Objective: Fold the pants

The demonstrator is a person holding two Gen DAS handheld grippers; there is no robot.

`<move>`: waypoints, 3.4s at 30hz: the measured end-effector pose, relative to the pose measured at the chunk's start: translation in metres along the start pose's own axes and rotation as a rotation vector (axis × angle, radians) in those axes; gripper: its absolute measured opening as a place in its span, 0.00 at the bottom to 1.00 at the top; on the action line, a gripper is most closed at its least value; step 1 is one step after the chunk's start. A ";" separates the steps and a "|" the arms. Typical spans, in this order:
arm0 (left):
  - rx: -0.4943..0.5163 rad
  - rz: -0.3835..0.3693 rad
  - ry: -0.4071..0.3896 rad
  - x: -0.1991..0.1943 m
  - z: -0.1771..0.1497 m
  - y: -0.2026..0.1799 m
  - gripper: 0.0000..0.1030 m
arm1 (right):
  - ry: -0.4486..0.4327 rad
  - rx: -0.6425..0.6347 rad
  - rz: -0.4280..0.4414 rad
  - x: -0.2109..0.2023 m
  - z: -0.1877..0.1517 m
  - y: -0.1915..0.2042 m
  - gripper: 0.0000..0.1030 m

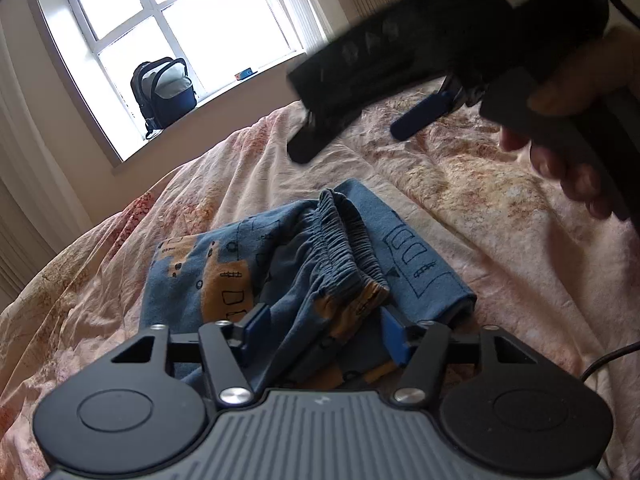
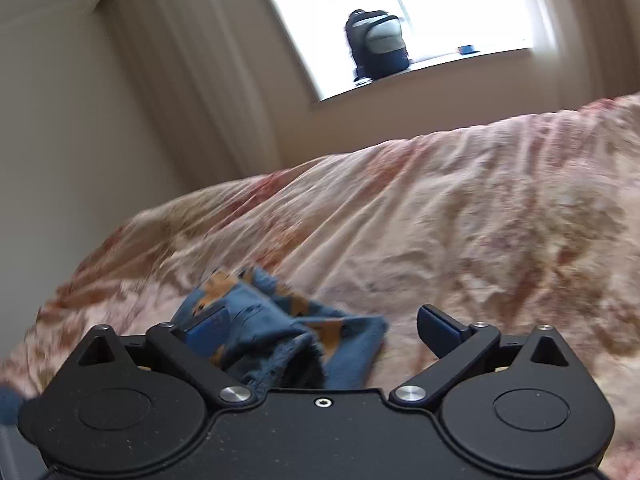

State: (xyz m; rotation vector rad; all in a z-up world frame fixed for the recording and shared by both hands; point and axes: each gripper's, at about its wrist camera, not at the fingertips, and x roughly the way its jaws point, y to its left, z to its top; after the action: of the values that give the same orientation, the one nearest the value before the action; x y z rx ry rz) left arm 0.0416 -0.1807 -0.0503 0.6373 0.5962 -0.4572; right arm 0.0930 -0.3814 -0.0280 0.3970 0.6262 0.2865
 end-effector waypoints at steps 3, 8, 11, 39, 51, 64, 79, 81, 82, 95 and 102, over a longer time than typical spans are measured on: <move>-0.003 -0.006 0.006 0.001 0.000 0.002 0.58 | 0.031 -0.039 0.016 0.010 -0.005 0.006 0.86; 0.002 -0.024 0.020 0.001 -0.002 0.001 0.38 | 0.075 -0.059 0.036 0.025 -0.011 0.010 0.60; 0.026 -0.024 0.023 0.001 -0.003 -0.004 0.20 | 0.105 -0.076 0.032 0.033 -0.015 0.014 0.38; -0.203 -0.183 0.017 -0.033 -0.004 0.048 0.75 | 0.155 -0.051 -0.138 0.009 -0.016 0.011 0.86; -0.510 0.047 0.123 0.007 -0.046 0.144 1.00 | 0.160 -0.173 -0.204 0.015 -0.023 0.033 0.99; -0.719 -0.091 0.236 0.013 -0.069 0.172 1.00 | 0.266 -0.287 -0.170 0.011 -0.028 0.040 0.99; -0.480 -0.115 0.165 0.090 -0.024 0.173 1.00 | 0.151 -0.368 -0.290 0.054 -0.028 0.028 0.99; -0.511 -0.155 0.173 0.092 -0.025 0.183 1.00 | 0.196 -0.257 -0.248 0.054 -0.020 0.012 0.99; -0.524 -0.172 0.169 0.090 -0.024 0.189 1.00 | 0.207 -0.206 -0.223 0.052 -0.018 0.008 0.99; -0.496 -0.155 0.156 0.092 -0.023 0.198 1.00 | 0.146 -0.289 -0.289 0.059 -0.024 0.022 0.99; -0.429 -0.122 0.145 0.080 -0.024 0.188 1.00 | 0.091 -0.342 -0.287 0.051 -0.026 0.033 0.99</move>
State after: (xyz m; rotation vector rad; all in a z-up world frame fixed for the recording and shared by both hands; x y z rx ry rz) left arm 0.1980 -0.0471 -0.0391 0.2261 0.8454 -0.3821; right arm 0.1118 -0.3257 -0.0583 -0.0360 0.6997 0.1326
